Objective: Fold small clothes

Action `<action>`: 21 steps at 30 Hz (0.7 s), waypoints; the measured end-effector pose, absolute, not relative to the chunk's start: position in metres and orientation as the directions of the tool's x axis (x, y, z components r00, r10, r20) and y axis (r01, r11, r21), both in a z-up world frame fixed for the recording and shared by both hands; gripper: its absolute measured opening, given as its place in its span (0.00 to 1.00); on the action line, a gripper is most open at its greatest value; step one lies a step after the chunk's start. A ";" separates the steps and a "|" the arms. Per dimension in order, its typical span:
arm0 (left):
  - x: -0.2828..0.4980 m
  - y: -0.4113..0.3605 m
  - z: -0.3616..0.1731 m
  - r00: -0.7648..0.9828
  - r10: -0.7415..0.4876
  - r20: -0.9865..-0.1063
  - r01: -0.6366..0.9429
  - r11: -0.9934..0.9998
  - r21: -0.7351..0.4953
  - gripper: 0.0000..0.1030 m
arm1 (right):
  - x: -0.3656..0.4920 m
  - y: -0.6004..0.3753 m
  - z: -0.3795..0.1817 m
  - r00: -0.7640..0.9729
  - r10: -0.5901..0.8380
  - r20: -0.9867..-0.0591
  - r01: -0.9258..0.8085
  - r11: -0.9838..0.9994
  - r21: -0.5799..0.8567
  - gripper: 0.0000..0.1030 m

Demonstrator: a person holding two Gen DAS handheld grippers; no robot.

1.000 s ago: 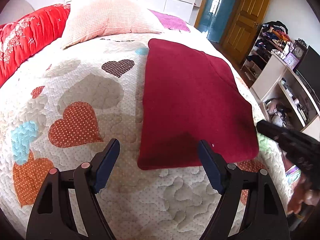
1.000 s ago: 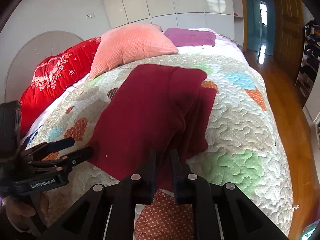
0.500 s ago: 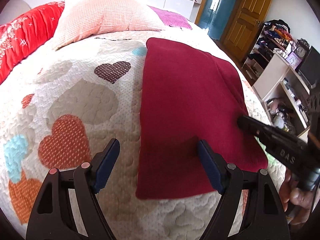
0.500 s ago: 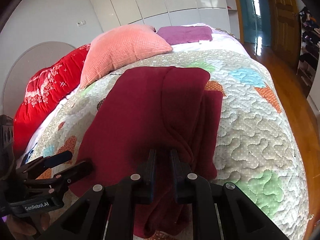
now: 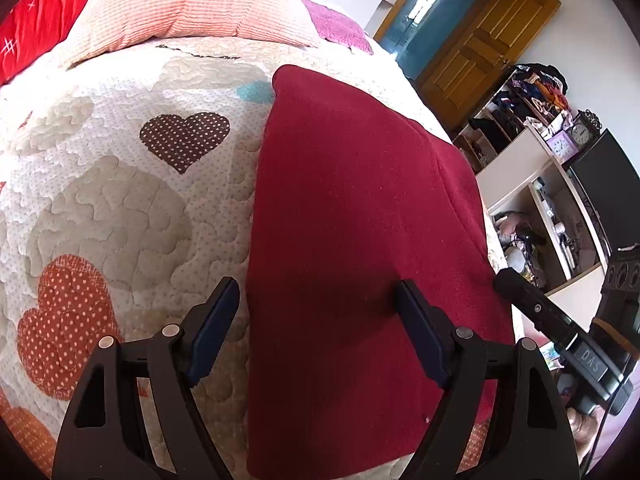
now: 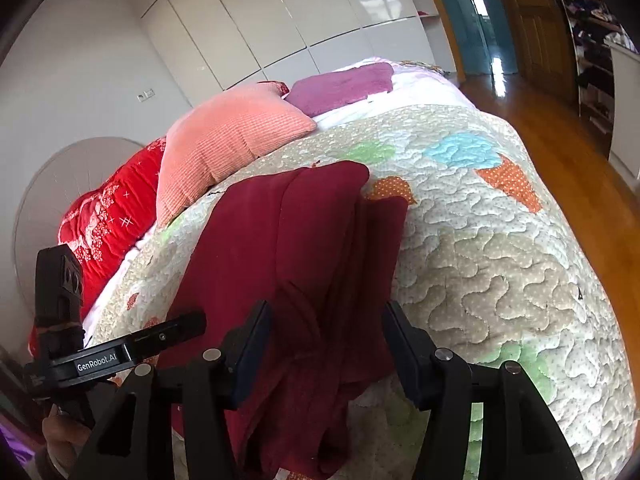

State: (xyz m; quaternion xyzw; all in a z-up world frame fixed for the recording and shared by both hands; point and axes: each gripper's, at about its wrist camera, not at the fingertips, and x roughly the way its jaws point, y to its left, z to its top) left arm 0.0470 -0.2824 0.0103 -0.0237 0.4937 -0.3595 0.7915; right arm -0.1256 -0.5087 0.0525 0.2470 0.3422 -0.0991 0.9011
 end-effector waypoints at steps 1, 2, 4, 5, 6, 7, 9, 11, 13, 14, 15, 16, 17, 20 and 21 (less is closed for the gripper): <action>0.046 -0.283 0.010 0.254 -0.592 -0.765 0.546 0.740 -0.392 0.78 | -0.124 -0.509 0.052 0.743 -0.016 -0.669 0.351 0.861 0.369 0.55; 0.046 -0.284 0.010 0.251 -0.592 -0.766 0.547 0.739 -0.392 0.78 | -0.121 -0.509 0.052 0.741 -0.019 -0.671 0.352 0.862 0.365 0.55; 0.049 -0.286 0.009 0.242 -0.594 -0.767 0.547 0.737 -0.398 0.78 | -0.114 -0.514 0.050 0.738 -0.021 -0.675 0.357 0.860 0.364 0.59; 0.050 -0.287 0.009 0.236 -0.595 -0.768 0.546 0.735 -0.401 0.79 | -0.110 -0.517 0.047 0.734 -0.022 -0.678 0.364 0.857 0.366 0.61; 0.052 -0.289 0.009 0.228 -0.596 -0.770 0.547 0.732 -0.405 0.79 | -0.106 -0.521 0.044 0.732 -0.015 -0.682 0.369 0.849 0.377 0.63; 0.054 -0.291 0.008 0.220 -0.597 -0.771 0.551 0.728 -0.407 0.80 | -0.104 -0.524 0.041 0.730 -0.002 -0.684 0.370 0.842 0.392 0.63; 0.059 -0.295 0.005 0.205 -0.597 -0.775 0.559 0.722 -0.408 0.81 | -0.100 -0.531 0.033 0.731 0.034 -0.682 0.372 0.817 0.440 0.64; 0.063 -0.298 0.002 0.185 -0.600 -0.778 0.556 0.717 -0.420 0.85 | -0.097 -0.534 0.029 0.740 0.069 -0.670 0.360 0.800 0.480 0.66; 0.069 -0.303 -0.005 0.146 -0.611 -0.778 0.542 0.707 -0.454 0.89 | -0.092 -0.537 0.022 0.746 0.104 -0.657 0.349 0.780 0.520 0.68; 0.072 -0.304 -0.007 0.135 -0.616 -0.776 0.535 0.705 -0.466 0.90 | -0.089 -0.537 0.020 0.750 0.117 -0.651 0.342 0.773 0.534 0.69; 0.073 -0.306 -0.009 0.127 -0.617 -0.777 0.532 0.703 -0.471 0.91 | -0.087 -0.539 0.017 0.755 0.135 -0.642 0.331 0.767 0.550 0.70; 0.073 -0.307 -0.009 0.124 -0.616 -0.778 0.534 0.702 -0.471 0.91 | -0.085 -0.538 0.016 0.758 0.145 -0.636 0.322 0.765 0.558 0.70; 0.072 -0.308 -0.008 0.125 -0.613 -0.780 0.540 0.702 -0.465 0.91 | -0.083 -0.538 0.015 0.759 0.157 -0.632 0.313 0.763 0.565 0.70; 0.067 -0.307 -0.005 0.139 -0.615 -0.776 0.562 0.694 -0.450 0.86 | -0.079 -0.536 0.016 0.762 0.187 -0.621 0.271 0.778 0.567 0.58; 0.066 -0.306 -0.004 0.154 -0.614 -0.774 0.569 0.695 -0.439 0.81 | -0.081 -0.533 0.020 0.766 0.179 -0.617 0.266 0.785 0.559 0.52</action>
